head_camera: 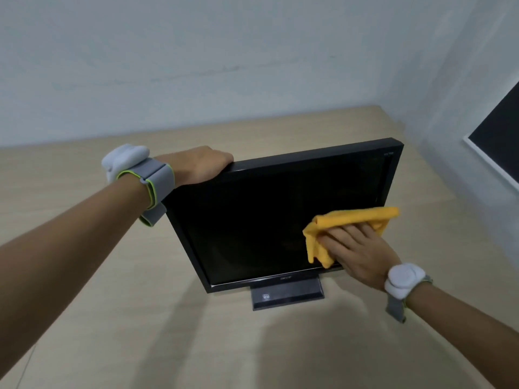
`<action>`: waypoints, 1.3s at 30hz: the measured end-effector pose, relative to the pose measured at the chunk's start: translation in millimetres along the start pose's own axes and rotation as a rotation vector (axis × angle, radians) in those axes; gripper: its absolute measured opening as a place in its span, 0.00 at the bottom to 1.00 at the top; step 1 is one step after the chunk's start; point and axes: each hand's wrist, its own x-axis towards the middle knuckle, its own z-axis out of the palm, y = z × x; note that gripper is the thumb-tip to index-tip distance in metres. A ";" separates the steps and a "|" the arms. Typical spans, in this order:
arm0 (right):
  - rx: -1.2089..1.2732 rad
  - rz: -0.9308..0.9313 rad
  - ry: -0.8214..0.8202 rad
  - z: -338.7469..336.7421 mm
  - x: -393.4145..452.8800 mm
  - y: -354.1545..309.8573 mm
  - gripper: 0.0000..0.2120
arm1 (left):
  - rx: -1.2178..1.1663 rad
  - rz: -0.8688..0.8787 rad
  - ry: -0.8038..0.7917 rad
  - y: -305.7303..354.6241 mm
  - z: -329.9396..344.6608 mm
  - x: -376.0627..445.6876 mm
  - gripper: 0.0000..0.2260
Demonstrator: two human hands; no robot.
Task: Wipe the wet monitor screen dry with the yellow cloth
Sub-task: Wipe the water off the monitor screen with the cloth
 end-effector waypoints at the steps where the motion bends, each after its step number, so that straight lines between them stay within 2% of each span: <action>1: 0.021 0.029 0.057 -7.2 14.6 3.2 0.23 | 0.007 0.005 -0.005 1.2 -1.1 -0.9 0.11; 3: 0.059 0.067 0.153 -19.5 45.8 1.9 0.21 | 0.033 0.032 -0.034 2.7 -2.5 -2.1 0.11; 6: 0.100 0.069 0.251 -32.8 95.5 -18.5 0.23 | 0.067 0.051 -0.043 3.9 -2.3 -2.8 0.10; 9: 0.115 0.125 0.344 -38.4 140.3 -54.5 0.25 | 0.068 0.036 -0.042 4.8 -1.4 -3.2 0.11; 12: 0.145 0.183 0.419 -35.7 173.8 -92.1 0.23 | 0.042 0.019 -0.072 1.0 -3.1 -1.6 0.11; 15: 0.152 0.133 0.454 -27.1 189.0 -117.4 0.22 | 0.047 0.012 -0.090 -0.4 -3.6 0.0 0.13; 17: 0.142 0.064 0.409 -18.3 190.9 -131.5 0.26 | 0.074 0.008 -0.089 -2.1 -1.6 1.9 0.12; 21: 0.144 0.058 0.323 -1.4 183.8 -149.1 0.34 | 0.089 0.002 -0.061 -4.3 0.7 5.2 0.13; 26: 0.089 -0.094 0.235 27.0 141.4 -163.5 0.31 | 0.102 -0.001 -0.022 -0.6 2.8 6.2 0.14; 30: 0.117 -0.311 0.016 53.9 80.4 -167.9 0.33 | 0.061 0.007 -0.016 1.0 2.7 1.8 0.15; 34: 0.177 -0.284 -0.141 65.9 25.7 -143.2 0.32 | 0.020 0.037 0.012 0.1 2.5 -0.8 0.15; 37: 0.076 -0.246 -0.123 62.8 -8.5 -101.5 0.34 | 0.038 0.049 0.017 0.5 1.8 -0.3 0.15; 39: -0.018 -0.226 -0.088 57.9 -25.9 -63.5 0.32 | 0.071 0.057 0.006 -1.8 2.1 0.9 0.14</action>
